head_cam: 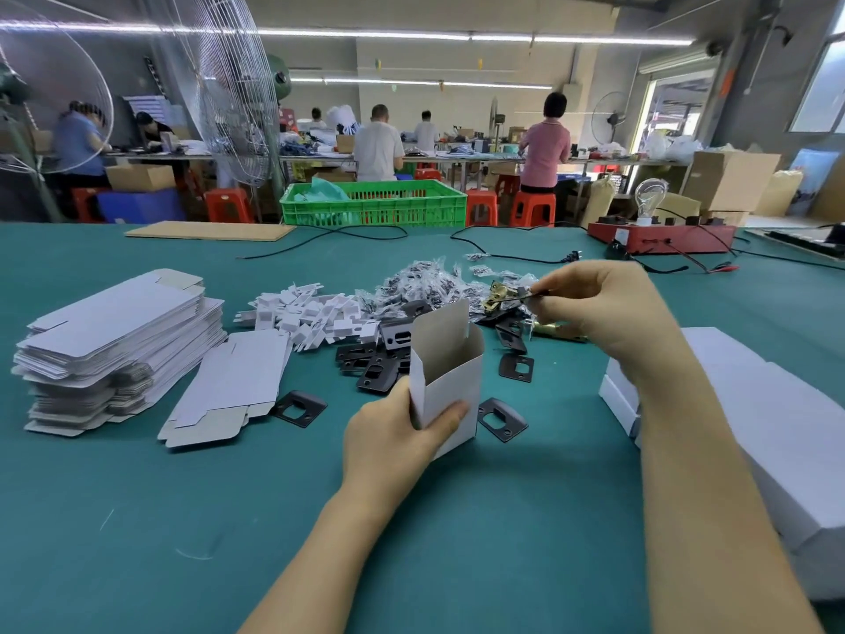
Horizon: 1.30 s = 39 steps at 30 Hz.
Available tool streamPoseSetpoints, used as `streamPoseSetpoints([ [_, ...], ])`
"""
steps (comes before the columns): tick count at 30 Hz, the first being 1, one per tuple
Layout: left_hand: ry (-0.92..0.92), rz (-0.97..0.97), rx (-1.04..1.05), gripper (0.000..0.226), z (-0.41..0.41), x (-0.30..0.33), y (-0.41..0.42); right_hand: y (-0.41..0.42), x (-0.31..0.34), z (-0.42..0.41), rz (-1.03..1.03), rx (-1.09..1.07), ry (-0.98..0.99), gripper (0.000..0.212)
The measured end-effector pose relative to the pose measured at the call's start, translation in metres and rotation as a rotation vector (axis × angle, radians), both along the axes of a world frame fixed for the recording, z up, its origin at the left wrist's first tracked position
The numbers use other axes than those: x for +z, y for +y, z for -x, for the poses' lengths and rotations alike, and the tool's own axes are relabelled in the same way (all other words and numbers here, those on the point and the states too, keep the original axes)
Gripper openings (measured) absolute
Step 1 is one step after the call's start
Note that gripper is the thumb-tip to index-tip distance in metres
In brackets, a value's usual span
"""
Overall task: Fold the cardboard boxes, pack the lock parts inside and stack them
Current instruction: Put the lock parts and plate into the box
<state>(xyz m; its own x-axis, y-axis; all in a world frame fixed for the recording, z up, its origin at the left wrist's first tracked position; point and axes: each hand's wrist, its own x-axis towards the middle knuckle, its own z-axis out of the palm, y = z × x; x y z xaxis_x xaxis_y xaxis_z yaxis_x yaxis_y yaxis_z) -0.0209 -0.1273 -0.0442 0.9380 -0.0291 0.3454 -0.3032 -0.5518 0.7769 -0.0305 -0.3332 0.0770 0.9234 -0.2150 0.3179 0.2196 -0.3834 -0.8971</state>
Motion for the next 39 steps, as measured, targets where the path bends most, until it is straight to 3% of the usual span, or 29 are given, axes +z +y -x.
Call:
streamPoseSetpoints([
  [2,0.015,-0.006,0.000,0.056,0.000,0.000,0.000,0.001,0.014,0.009,0.178,0.010,-0.036,0.011],
  [6,0.014,-0.075,-0.007,0.060,0.000,0.001,0.000,0.005,0.036,0.030,0.243,0.148,-0.102,0.015],
  [11,-0.034,-0.068,-0.025,0.058,0.000,0.000,-0.001,0.011,0.047,0.038,0.358,0.334,0.019,0.011],
  [16,-0.013,-0.052,-0.027,0.048,-0.002,-0.001,0.000,0.024,0.044,0.029,0.523,0.322,0.047,0.018],
  [25,-0.013,-0.060,-0.004,0.060,-0.002,0.001,0.002,0.059,0.027,0.008,0.742,0.261,0.025,0.018],
  [34,-0.022,-0.077,-0.006,0.065,-0.002,0.000,0.001,0.061,0.021,0.004,0.870,0.209,0.057,0.024],
  [39,-0.008,-0.024,-0.017,0.057,-0.003,-0.001,0.002,0.058,0.025,0.006,0.800,0.190,0.019,0.023],
])
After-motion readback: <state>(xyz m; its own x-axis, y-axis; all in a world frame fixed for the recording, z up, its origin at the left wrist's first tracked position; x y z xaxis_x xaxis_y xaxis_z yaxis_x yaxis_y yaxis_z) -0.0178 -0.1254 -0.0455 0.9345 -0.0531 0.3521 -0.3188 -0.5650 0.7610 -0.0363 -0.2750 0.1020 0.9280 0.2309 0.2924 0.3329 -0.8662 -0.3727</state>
